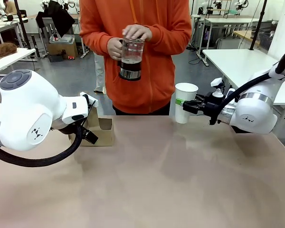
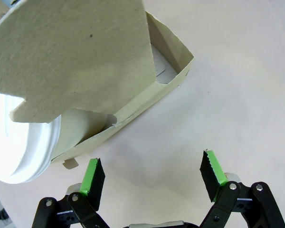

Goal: Pour a drink into a cup and package it in a carrier.
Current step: Pick up the 600 ml Paper Cup and place it in the middle top area of the table, then when a person places the Paper Cup Lid on the 600 ml Paper Cup , lift the 600 ml Paper Cup.

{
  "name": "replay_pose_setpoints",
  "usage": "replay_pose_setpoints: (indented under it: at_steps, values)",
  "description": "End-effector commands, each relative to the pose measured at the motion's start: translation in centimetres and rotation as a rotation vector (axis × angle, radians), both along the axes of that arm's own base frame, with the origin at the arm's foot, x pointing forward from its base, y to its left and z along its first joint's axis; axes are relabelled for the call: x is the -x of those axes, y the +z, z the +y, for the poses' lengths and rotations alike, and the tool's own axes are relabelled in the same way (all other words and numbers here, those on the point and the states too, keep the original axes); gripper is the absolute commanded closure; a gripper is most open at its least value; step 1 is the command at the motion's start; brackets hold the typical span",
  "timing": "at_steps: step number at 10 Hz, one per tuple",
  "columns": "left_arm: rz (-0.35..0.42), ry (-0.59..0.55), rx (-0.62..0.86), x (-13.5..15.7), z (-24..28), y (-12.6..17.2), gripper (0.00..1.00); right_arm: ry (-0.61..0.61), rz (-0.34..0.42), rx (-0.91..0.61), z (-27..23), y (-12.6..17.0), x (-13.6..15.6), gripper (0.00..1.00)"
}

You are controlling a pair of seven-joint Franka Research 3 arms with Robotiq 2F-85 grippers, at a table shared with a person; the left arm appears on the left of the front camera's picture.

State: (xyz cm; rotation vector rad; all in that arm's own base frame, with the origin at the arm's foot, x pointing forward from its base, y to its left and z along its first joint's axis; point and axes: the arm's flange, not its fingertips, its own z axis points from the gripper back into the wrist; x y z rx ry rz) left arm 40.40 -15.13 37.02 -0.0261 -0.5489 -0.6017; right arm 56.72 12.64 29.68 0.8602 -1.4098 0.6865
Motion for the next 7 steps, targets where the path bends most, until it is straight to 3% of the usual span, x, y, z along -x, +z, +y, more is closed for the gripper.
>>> replay_pose_setpoints:
  at_steps: [1,7]
  values:
    - [0.000,-0.001,0.002,0.02,0.00,0.03,0.00,-0.014,0.008,0.009,-0.14,-0.19,-0.01,0.20]
    - [0.000,-0.001,0.002,0.02,0.00,0.03,0.00,-0.014,0.008,0.009,-0.14,-0.19,-0.01,0.20]
